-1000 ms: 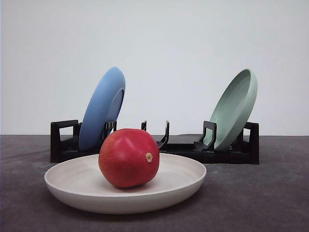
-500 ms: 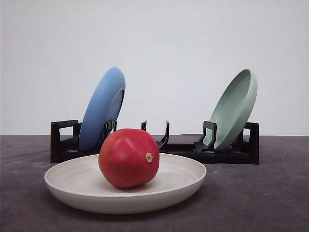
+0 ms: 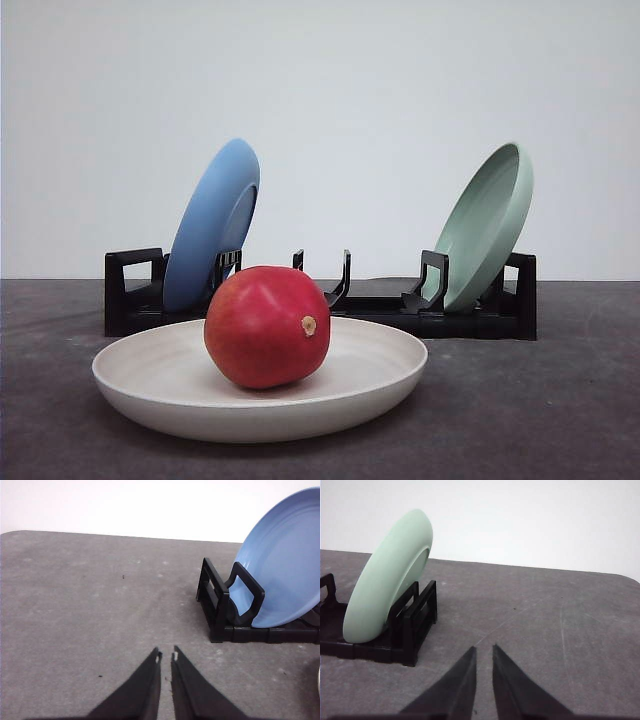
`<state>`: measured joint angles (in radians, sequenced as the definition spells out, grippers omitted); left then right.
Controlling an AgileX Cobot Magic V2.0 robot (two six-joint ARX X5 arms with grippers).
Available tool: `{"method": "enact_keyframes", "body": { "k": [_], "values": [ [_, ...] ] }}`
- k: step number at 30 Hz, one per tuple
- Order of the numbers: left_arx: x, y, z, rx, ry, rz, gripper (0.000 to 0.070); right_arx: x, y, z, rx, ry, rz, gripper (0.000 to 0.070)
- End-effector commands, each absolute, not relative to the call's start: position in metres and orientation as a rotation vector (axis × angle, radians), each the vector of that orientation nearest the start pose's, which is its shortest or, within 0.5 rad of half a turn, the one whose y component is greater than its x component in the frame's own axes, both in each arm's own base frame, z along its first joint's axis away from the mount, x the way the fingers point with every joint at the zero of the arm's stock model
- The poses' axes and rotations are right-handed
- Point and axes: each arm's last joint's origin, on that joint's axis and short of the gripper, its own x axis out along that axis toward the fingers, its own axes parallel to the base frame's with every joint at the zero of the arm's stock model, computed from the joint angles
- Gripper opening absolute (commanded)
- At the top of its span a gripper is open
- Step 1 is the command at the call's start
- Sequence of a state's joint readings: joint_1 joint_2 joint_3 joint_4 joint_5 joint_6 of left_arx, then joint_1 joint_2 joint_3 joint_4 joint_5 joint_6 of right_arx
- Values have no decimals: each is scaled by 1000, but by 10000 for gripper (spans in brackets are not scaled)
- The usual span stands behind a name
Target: Place pomegranate in white plate
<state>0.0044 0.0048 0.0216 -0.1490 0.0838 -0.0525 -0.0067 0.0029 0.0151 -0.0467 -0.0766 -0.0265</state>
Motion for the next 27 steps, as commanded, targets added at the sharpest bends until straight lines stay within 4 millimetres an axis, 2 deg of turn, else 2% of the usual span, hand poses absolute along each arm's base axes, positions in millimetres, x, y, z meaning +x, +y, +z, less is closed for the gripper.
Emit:
{"method": "enact_keyframes", "body": {
  "k": [1,27],
  "values": [
    [96,-2,154,-51,131,-78,17,97,2,163,-25,29,71,55],
    [96,-2,154,-51,131,-78,17,97,2,163,-25,29,71,55]
  ]
}}
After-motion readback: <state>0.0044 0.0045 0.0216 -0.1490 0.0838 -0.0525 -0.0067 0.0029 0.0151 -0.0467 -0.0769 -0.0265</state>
